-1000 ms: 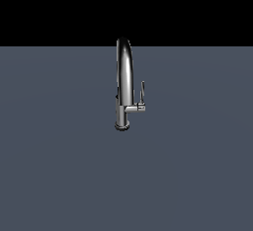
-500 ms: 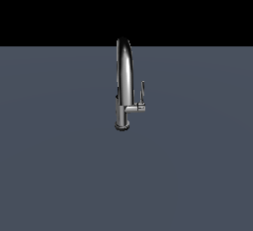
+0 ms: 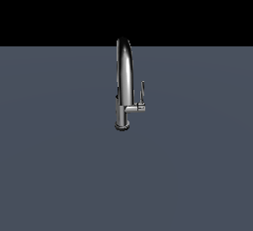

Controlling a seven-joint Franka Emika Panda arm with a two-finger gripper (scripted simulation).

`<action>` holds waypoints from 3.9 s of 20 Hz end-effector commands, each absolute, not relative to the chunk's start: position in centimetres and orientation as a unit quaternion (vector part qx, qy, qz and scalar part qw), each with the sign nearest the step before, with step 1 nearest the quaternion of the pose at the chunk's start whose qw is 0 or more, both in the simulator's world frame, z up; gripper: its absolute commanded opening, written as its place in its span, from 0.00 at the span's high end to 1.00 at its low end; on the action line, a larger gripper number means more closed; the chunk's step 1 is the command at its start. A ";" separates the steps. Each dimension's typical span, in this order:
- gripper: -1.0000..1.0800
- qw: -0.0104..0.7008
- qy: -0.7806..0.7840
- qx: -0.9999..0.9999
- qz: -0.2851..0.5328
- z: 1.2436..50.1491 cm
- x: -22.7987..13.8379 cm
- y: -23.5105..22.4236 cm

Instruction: Turn on the faucet by rotating a designated handle.

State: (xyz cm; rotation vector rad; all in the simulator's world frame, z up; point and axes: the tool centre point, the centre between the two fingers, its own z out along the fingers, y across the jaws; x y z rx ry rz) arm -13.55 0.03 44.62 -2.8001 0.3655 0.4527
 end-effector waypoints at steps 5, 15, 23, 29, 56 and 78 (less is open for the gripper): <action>1.00 0.184 0.172 -0.946 0.205 42.8 -10.1 -0.7; 1.00 0.253 0.241 -0.895 0.279 39.0 -5.2 -2.0; 1.00 0.309 0.297 -0.837 0.339 35.0 -1.8 -3.3; 1.00 0.353 0.341 -0.781 0.387 31.3 0.5 -4.2; 1.00 0.477 0.471 -0.528 0.521 16.1 4.1 -5.0; 1.00 0.478 0.471 -0.527 0.521 16.7 -1.0 -5.4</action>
